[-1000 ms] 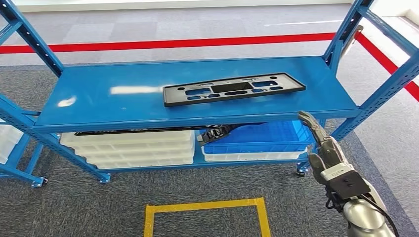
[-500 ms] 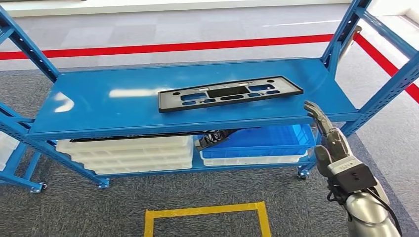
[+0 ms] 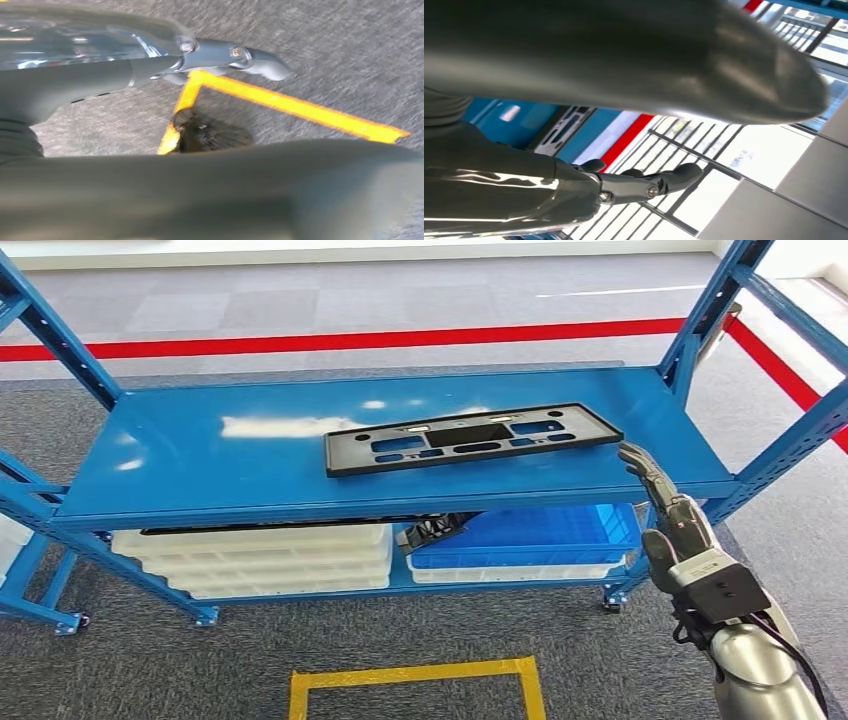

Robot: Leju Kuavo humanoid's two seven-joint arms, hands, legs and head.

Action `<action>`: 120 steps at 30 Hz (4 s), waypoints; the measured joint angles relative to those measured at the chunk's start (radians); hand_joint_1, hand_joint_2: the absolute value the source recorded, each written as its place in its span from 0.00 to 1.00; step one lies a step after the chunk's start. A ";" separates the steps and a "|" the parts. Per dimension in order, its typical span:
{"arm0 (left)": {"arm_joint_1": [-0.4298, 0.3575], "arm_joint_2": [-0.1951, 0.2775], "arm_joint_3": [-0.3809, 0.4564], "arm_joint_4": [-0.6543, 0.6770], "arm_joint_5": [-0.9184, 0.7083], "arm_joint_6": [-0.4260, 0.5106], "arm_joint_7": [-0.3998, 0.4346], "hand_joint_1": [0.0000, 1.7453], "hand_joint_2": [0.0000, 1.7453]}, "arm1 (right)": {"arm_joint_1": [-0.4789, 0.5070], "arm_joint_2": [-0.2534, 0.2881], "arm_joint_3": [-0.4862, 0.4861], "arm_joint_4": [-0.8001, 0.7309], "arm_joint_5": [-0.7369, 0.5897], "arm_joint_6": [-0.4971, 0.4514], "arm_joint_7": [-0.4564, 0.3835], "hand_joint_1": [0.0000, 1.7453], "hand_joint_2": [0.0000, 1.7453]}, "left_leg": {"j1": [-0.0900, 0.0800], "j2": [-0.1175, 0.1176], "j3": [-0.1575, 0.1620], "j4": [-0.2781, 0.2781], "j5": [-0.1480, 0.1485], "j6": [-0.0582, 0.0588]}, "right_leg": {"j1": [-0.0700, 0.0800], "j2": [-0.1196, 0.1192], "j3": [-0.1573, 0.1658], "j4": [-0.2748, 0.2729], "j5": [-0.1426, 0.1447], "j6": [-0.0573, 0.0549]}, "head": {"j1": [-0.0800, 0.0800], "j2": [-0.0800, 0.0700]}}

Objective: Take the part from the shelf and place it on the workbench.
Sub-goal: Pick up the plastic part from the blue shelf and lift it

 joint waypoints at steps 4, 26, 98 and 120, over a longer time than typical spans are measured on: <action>-0.002 -0.001 -0.005 0.000 0.000 -0.002 -0.003 0.00 0.00 | 0.002 0.000 -0.002 -0.001 0.001 0.000 -0.001 0.00 0.00 | 0.003 0.000 -0.008 0.029 -0.025 -0.013 | -0.002 0.001 0.006 -0.006 -0.006 -0.028 | 0.000 0.000; 0.000 -0.007 -0.008 0.000 0.000 -0.012 -0.011 0.00 0.00 | 0.006 -0.007 -0.016 0.005 0.014 0.007 -0.014 0.00 0.00 | 0.001 0.000 -0.005 -0.012 0.019 0.028 | 0.000 0.001 -0.077 0.191 -0.082 0.007 | 0.001 0.000; -0.003 -0.013 -0.016 0.005 0.000 -0.006 -0.016 0.00 0.00 | 0.028 -0.031 -0.032 -0.004 0.019 0.016 -0.010 0.00 1.00 | 0.004 0.000 -0.056 0.156 -0.093 -0.022 | -0.007 -0.003 0.001 0.003 -0.007 -0.027 | 0.001 0.000; -0.001 -0.016 -0.016 0.006 0.001 -0.018 -0.029 0.00 0.00 | 0.023 -0.060 -0.017 0.005 0.040 0.017 0.003 0.00 1.00 | 0.002 -0.001 -0.031 0.011 0.025 0.018 | -0.022 -0.001 -0.007 0.048 -0.019 0.047 | 0.002 0.000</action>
